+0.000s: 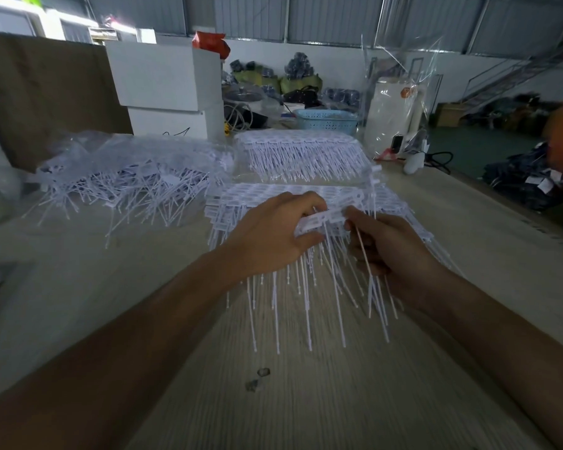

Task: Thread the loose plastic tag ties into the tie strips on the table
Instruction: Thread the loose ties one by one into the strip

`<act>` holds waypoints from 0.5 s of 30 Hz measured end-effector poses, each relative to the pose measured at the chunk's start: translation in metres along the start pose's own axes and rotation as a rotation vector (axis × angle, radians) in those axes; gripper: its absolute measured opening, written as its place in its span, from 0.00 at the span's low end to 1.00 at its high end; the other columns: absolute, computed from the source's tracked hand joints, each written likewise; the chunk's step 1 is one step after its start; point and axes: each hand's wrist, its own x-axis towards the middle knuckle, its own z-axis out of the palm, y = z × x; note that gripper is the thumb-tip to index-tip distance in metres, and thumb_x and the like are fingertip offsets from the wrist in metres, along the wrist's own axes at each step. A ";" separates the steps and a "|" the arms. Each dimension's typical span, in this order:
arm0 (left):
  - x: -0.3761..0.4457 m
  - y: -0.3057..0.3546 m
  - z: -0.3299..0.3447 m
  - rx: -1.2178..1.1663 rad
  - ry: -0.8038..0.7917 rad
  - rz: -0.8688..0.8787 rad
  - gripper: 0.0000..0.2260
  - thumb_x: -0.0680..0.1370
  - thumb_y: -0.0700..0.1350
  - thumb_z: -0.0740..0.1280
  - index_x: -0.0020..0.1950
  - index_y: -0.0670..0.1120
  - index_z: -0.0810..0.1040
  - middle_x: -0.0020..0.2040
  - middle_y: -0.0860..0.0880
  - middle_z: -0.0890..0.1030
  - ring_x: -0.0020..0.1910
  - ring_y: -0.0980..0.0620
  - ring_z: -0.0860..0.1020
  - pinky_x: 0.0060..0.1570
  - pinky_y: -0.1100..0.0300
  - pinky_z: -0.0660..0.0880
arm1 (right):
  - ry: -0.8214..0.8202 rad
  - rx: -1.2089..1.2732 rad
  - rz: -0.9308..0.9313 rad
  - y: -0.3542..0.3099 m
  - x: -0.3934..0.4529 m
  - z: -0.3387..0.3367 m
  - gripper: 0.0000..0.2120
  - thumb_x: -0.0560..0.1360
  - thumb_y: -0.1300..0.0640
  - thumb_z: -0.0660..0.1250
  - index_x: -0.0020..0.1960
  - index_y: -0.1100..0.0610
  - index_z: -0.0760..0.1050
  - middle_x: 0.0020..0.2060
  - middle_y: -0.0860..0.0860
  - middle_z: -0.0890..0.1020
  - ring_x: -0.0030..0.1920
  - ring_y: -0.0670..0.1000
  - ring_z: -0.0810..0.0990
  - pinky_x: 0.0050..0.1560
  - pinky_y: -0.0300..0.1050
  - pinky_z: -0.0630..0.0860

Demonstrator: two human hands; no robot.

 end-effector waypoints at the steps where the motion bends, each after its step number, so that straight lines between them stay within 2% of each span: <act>1: 0.000 0.001 0.002 0.061 0.021 0.010 0.12 0.77 0.52 0.71 0.58 0.53 0.76 0.51 0.53 0.80 0.51 0.52 0.77 0.46 0.53 0.74 | -0.021 -0.005 -0.001 0.001 0.000 0.000 0.15 0.79 0.46 0.68 0.38 0.54 0.78 0.26 0.47 0.64 0.23 0.45 0.62 0.21 0.37 0.59; 5: 0.001 0.002 0.002 0.068 0.108 0.090 0.08 0.80 0.46 0.67 0.57 0.45 0.80 0.50 0.48 0.83 0.49 0.47 0.79 0.47 0.51 0.75 | -0.043 -0.052 -0.024 0.001 -0.001 -0.001 0.16 0.79 0.46 0.67 0.37 0.53 0.79 0.27 0.47 0.63 0.23 0.45 0.61 0.21 0.35 0.60; 9: 0.002 0.002 0.000 -0.084 0.063 0.092 0.05 0.80 0.41 0.68 0.51 0.41 0.82 0.44 0.44 0.84 0.42 0.46 0.81 0.41 0.53 0.75 | -0.060 -0.119 -0.077 0.000 -0.003 0.000 0.16 0.81 0.47 0.65 0.39 0.54 0.79 0.26 0.47 0.63 0.23 0.44 0.61 0.22 0.36 0.61; 13: 0.005 0.000 -0.006 -0.307 0.008 0.045 0.08 0.80 0.37 0.67 0.44 0.42 0.84 0.40 0.49 0.85 0.37 0.57 0.82 0.41 0.65 0.75 | -0.063 -0.179 -0.170 0.000 -0.004 0.001 0.15 0.82 0.52 0.62 0.41 0.57 0.77 0.24 0.45 0.64 0.23 0.44 0.60 0.23 0.37 0.59; 15: 0.005 0.000 -0.007 -0.356 0.005 0.041 0.08 0.80 0.37 0.67 0.44 0.42 0.84 0.40 0.48 0.85 0.37 0.56 0.83 0.42 0.65 0.78 | -0.053 -0.190 -0.193 0.000 -0.004 0.001 0.15 0.82 0.51 0.63 0.40 0.57 0.77 0.24 0.45 0.65 0.23 0.45 0.60 0.23 0.37 0.59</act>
